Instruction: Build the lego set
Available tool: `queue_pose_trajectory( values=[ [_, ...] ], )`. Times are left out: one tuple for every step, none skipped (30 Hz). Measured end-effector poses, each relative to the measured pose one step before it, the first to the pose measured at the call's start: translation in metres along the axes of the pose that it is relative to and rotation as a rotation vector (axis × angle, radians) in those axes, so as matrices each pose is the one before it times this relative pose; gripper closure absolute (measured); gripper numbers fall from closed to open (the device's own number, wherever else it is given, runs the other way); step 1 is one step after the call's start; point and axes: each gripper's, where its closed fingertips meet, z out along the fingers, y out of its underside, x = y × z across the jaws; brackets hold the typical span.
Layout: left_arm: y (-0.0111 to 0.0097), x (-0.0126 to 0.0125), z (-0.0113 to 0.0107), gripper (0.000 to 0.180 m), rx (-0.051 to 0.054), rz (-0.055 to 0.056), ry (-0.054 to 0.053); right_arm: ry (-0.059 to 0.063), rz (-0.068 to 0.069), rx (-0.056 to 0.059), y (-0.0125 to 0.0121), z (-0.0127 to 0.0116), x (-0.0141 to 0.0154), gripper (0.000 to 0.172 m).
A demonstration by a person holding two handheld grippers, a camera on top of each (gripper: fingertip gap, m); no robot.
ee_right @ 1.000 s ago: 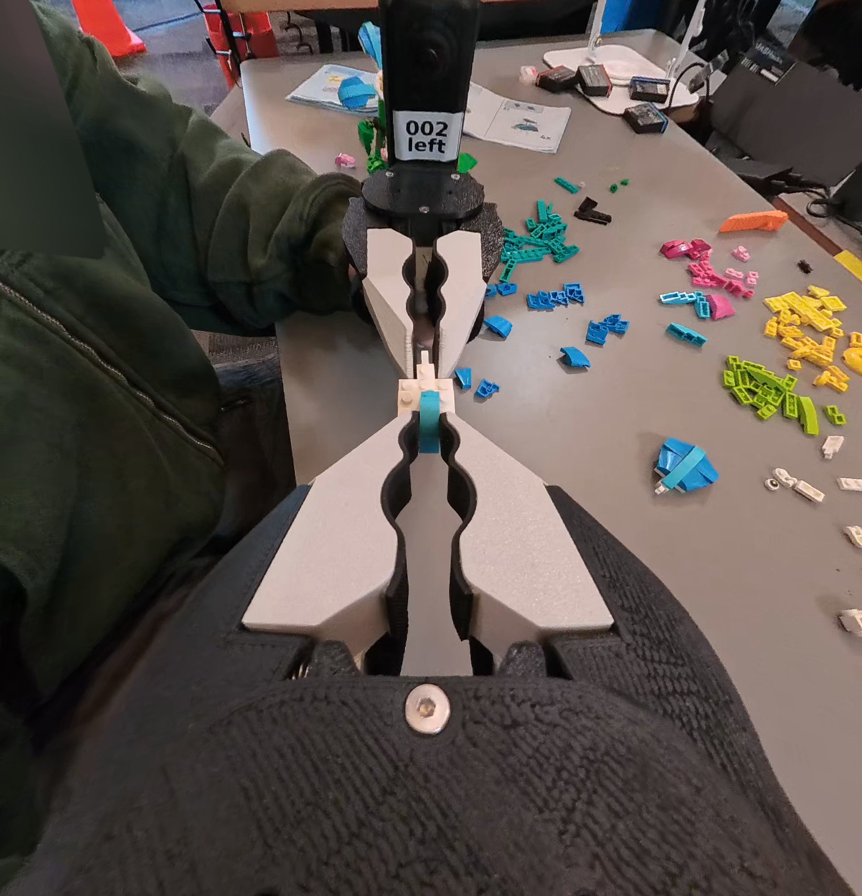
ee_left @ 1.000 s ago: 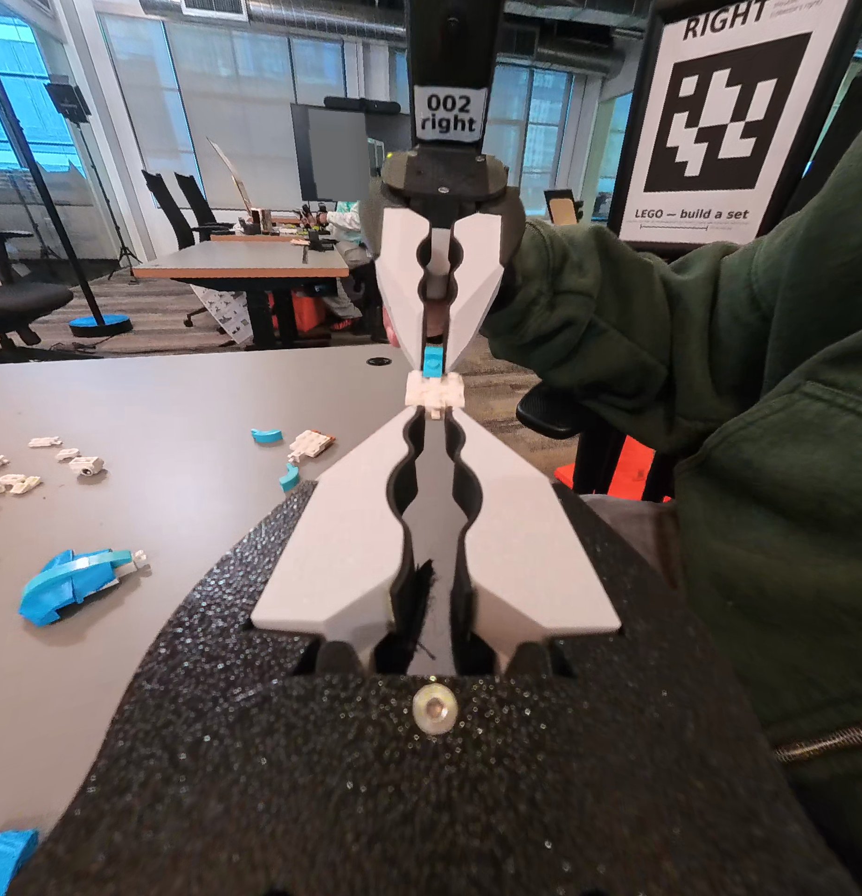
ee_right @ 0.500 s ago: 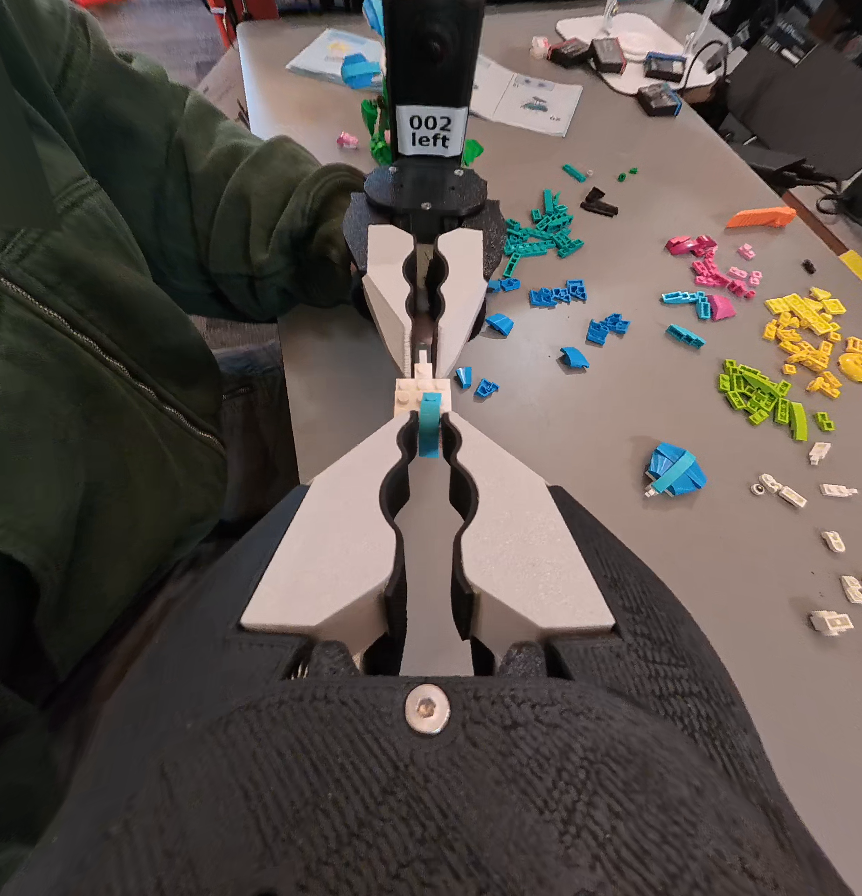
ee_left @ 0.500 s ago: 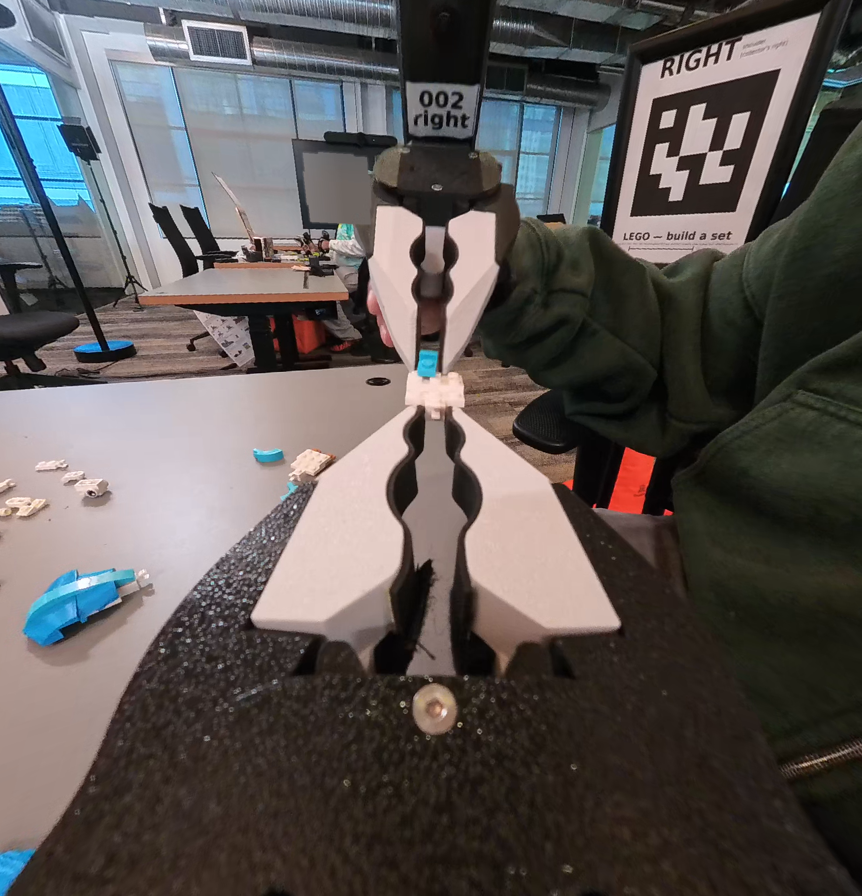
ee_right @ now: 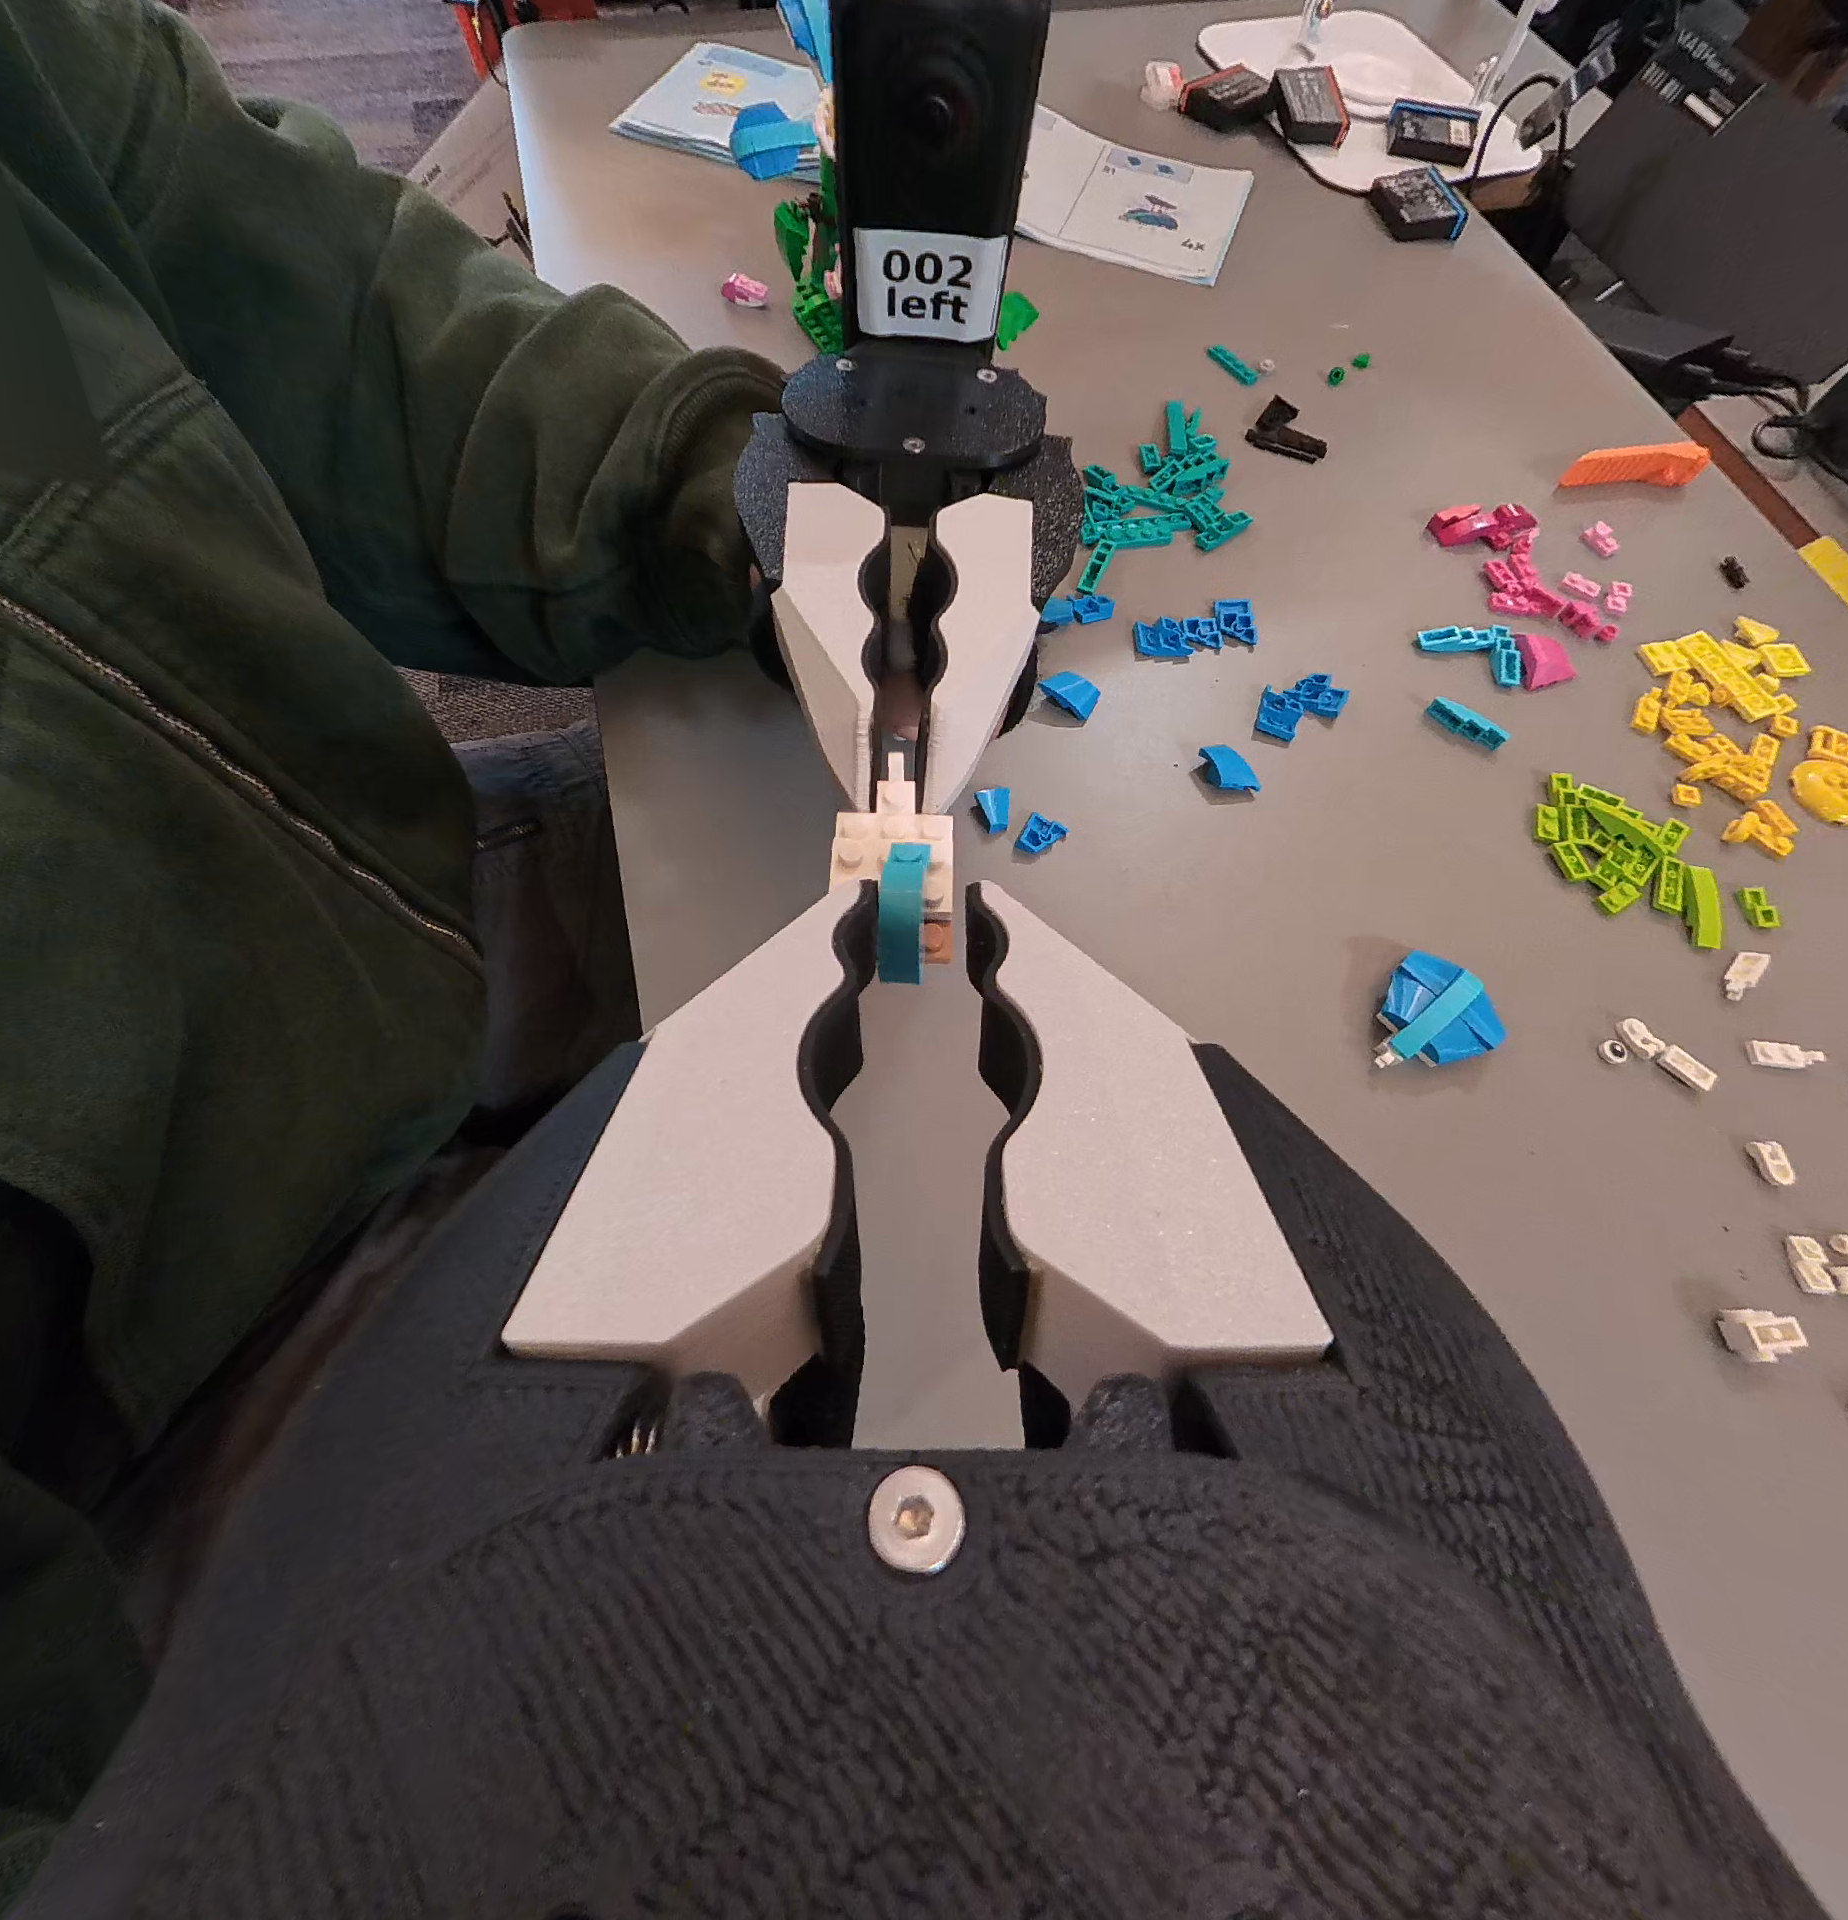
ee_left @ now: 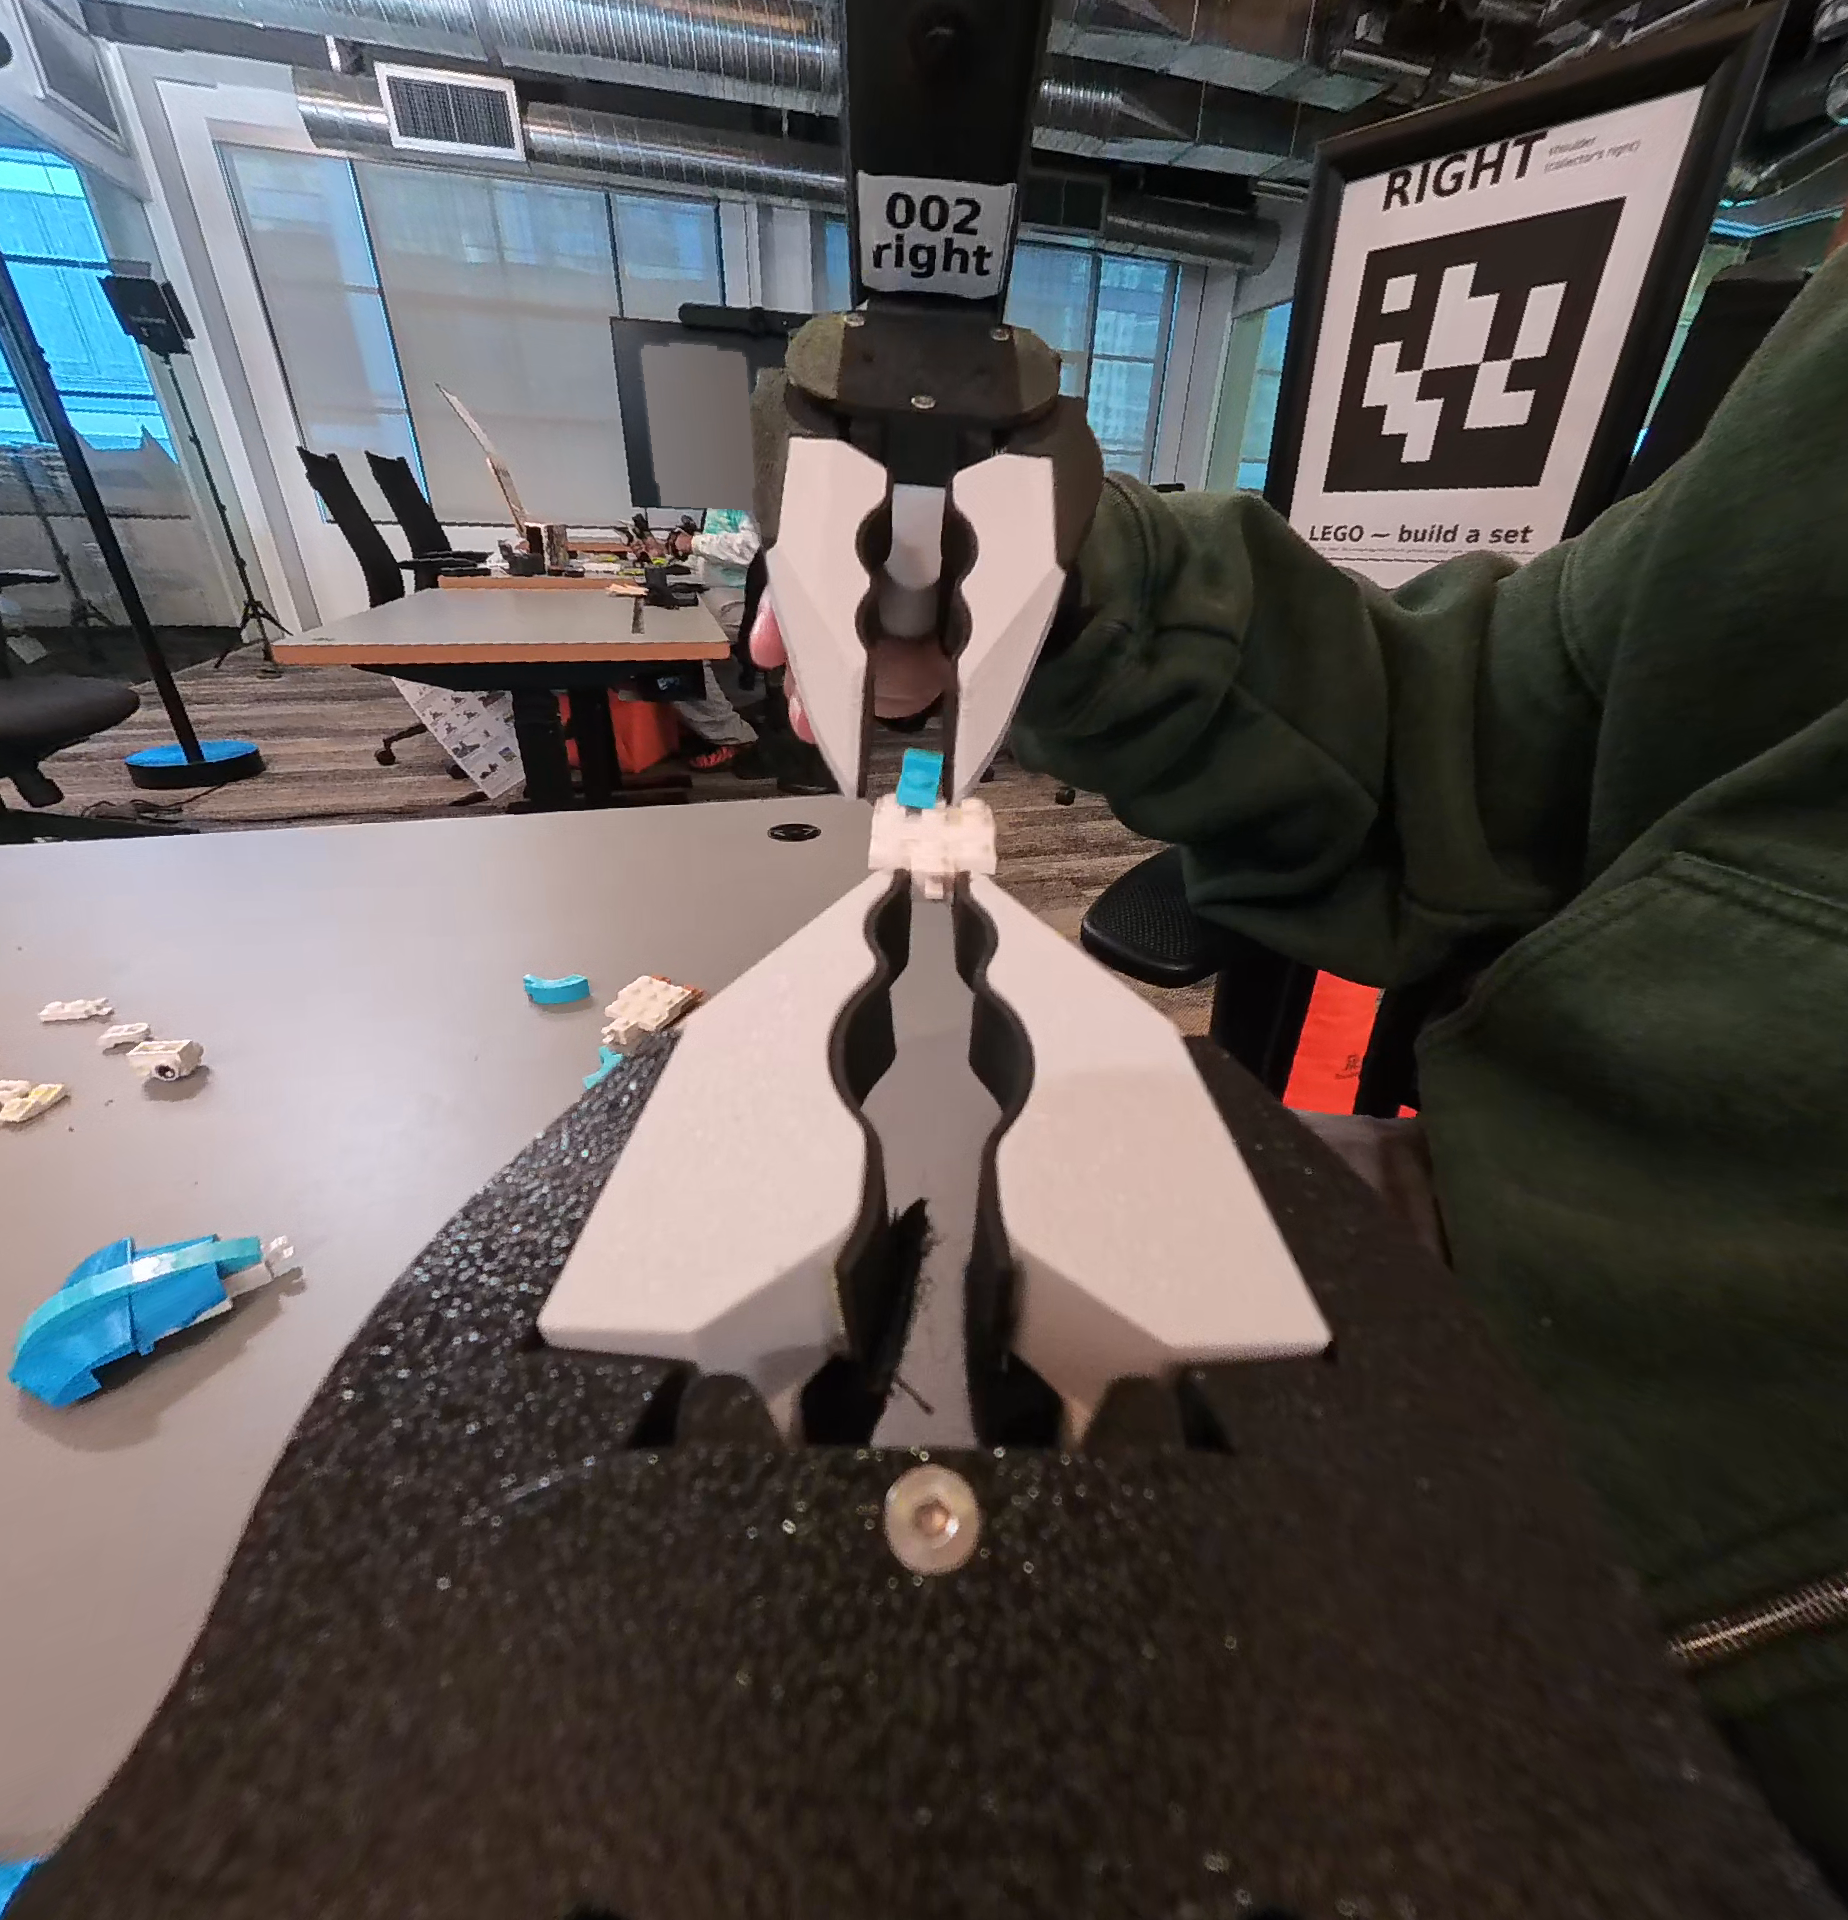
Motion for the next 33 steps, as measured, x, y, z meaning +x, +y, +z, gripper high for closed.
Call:
queue_pose_trajectory(
  values=[
    [-0.0005, -0.00001, -0.00019, 0.175, 0.0032, -0.0019, 0.0009, -0.0001, -0.0002, 0.0019, -0.00049, -0.00026, -0.00008, 0.155],
    [-0.00033, -0.00003, -0.00027, 0.174, 0.002, -0.0014, 0.0003, 0.0006, -0.0006, 0.0014, -0.00037, -0.00037, 0.00016, 0.154],
    [-0.00026, -0.00004, -0.0001, 0.174, 0.0016, -0.0018, 0.0008, -0.0006, 0.0002, 0.0014, -0.0002, -0.00026, -0.00009, 0.154],
    [-0.0003, 0.00011, -0.00017, 0.175, 0.0019, -0.0009, 0.0009, -0.0017, 0.0009, 0.0018, -0.00029, -0.00001, -0.00028, 0.154],
    [-0.00031, 0.00008, -0.00018, 0.175, 0.0019, -0.0015, 0.0011, -0.0012, 0.0001, 0.0019, -0.00024, -0.00009, -0.00027, 0.154],
    [-0.00017, -0.00008, -0.00004, 0.175, 0.0011, -0.0015, 0.0, 0.0005, -0.0008, 0.0017, -0.00027, -0.00003, -0.00007, 0.154],
    [-0.00031, -0.00016, -0.00017, 0.175, 0.0019, -0.0012, -0.0005, 0.0015, -0.0007, 0.0023, -0.00038, -0.00012, 0.00018, 0.153],
    [-0.00037, -0.00005, -0.00015, 0.175, 0.0023, -0.0025, 0.0004, 0.0009, 0.0003, 0.0023, -0.00031, -0.00006, 0.00002, 0.153],
    [-0.00029, -0.00013, -0.00009, 0.175, 0.0018, -0.0024, -0.0001, -0.0005, 0.0013, 0.0021, -0.00036, -0.00012, -0.00004, 0.152],
    [-0.00036, 0.00003, -0.00017, 0.175, 0.0022, -0.0025, 0.0017, -0.0025, 0.0014, 0.0027, -0.00052, -0.00013, -0.00022, 0.152],
    [-0.00035, 0.00029, -0.00016, 0.175, 0.0022, -0.0024, 0.0021, -0.0025, 0.0013, 0.0029, -0.00069, -0.0001, -0.00043, 0.152],
    [-0.0003, 0.00006, -0.00018, 0.174, 0.0018, -0.0011, 0.0012, -0.0015, 0.0016, 0.0021, -0.00078, -0.00003, -0.0003, 0.152],
    [-0.00013, 0.00023, -0.00004, 0.175, 0.0009, -0.0003, 0.0014, -0.0013, 0.0007, 0.0014, -0.00015, 0.00001, -0.00022, 0.152],
    [-0.00021, 0.00017, -0.00005, 0.175, 0.0007, -0.0008, 0.0014, -0.0004, -0.0012, 0.0012, 0.00015, -0.00044, -0.00025, 0.152],
    [-0.00031, 0.00005, -0.00021, 0.175, 0.0012, -0.0002, 0.0008, 0.0004, -0.0014, 0.0015, 0.00009, -0.00078, -0.00011, 0.152],
    [-0.00037, 0.00009, -0.00018, 0.175, 0.0017, -0.0007, 0.0008, -0.0009, -0.0001, 0.0016, -0.00002, -0.00059, 0.00001, 0.152],
    [-0.00049, 0.00002, -0.00022, 0.175, 0.0024, -0.0004, 0.0004, -0.0024, -0.0001, 0.002, 0.00015, -0.00018, -0.00033, 0.152],
    [-0.00045, -0.0002, -0.00023, 0.175, 0.0021, 0.0008, -0.0013, -0.0019, -0.0011, 0.0018, 0.00015, -0.00034, -0.00028, 0.152],
    [-0.00026, -0.00026, -0.00035, 0.175, 0.0007, 0.0, -0.0007, -0.0012, -0.0019, 0.0012, -0.00041, -0.00031, -0.00041, 0.152],
    [-0.00019, -0.00017, -0.00017, 0.175, 0.0004, -0.0011, -0.0005, 0.0, -0.0011, 0.0008, -0.00059, -0.00012, -0.00001, 0.152],
    [-0.00027, -0.00018, -0.00019, 0.175, 0.0016, -0.0002, -0.0009, 0.0005, -0.0009, 0.0013, -0.00088, 0.00026, -0.00006, 0.152],
    [-0.00023, -0.00002, -0.00014, 0.175, 0.0007, -0.0003, 0.0003, 0.0005, -0.0005, 0.0017, -0.0008, 0.00047, -0.00009, 0.152],
    [-0.00004, 0.0001, -0.00008, 0.175, 0.0002, -0.0002, 0.0005, 0.0006, 0.0002, 0.0012, -0.00039, 0.00065, -0.00005, 0.151],
    [-0.00019, -0.00003, -0.00005, 0.175, 0.0005, 0.0002, -0.0002, -0.0009, 0.0002, 0.001, -0.00014, 0.00065, -0.00017, 0.151],
    [-0.00005, -0.00001, -0.00008, 0.175, 0.0002, -0.0003, -0.0002, -0.0004, -0.0008, 0.0008, -0.00049, 0.00029, -0.00021, 0.151],
    [-0.00008, -0.00003, -0.00009, 0.175, 0.0004, -0.0012, 0.0006, 0.0012, -0.0014, 0.0006, -0.00046, -0.00032, -0.00011, 0.15],
    [-0.00024, 0.00005, -0.00011, 0.175, 0.0014, -0.0012, 0.001, 0.0007, -0.0009, 0.0003, -0.00014, -0.00005, -0.00034, 0.15],
    [-0.00013, 0.00002, -0.00002, 0.174, 0.0015, -0.0018, 0.0006, -0.0003, -0.0007, 0.0008, -0.00013, 0.00026, -0.0003, 0.15],
    [-0.00018, 0.00008, -0.00004, 0.174, 0.0011, -0.0019, 0.001, 0.0002, -0.0019, 0.0014, -0.00018, 0.00103, -0.00018, 0.151],
    [-0.00008, 0.00009, -0.00007, 0.175, 0.0004, -0.0014, 0.0006, 0.0011, -0.0029, 0.0013, -0.0004, 0.00099, -0.00028, 0.151],
    [-0.00014, -0.00009, -0.00004, 0.175, 0.0009, -0.0004, -0.0002, 0.0026, -0.0027, 0.0003, -0.00045, 0.00047, 0.00003, 0.151],
    [-0.00006, -0.00012, -0.00005, 0.175, 0.001, -0.0011, -0.0007, 0.0033, -0.0021, 0.0004, -0.00012, -0.00015, -0.00018, 0.151],
    [-0.00018, -0.00016, -0.00016, 0.175, 0.0009, -0.0024, 0.0003, 0.0032, -0.0027, 0.0013, -0.00019, -0.00099, -0.0003, 0.151]
  ],
)
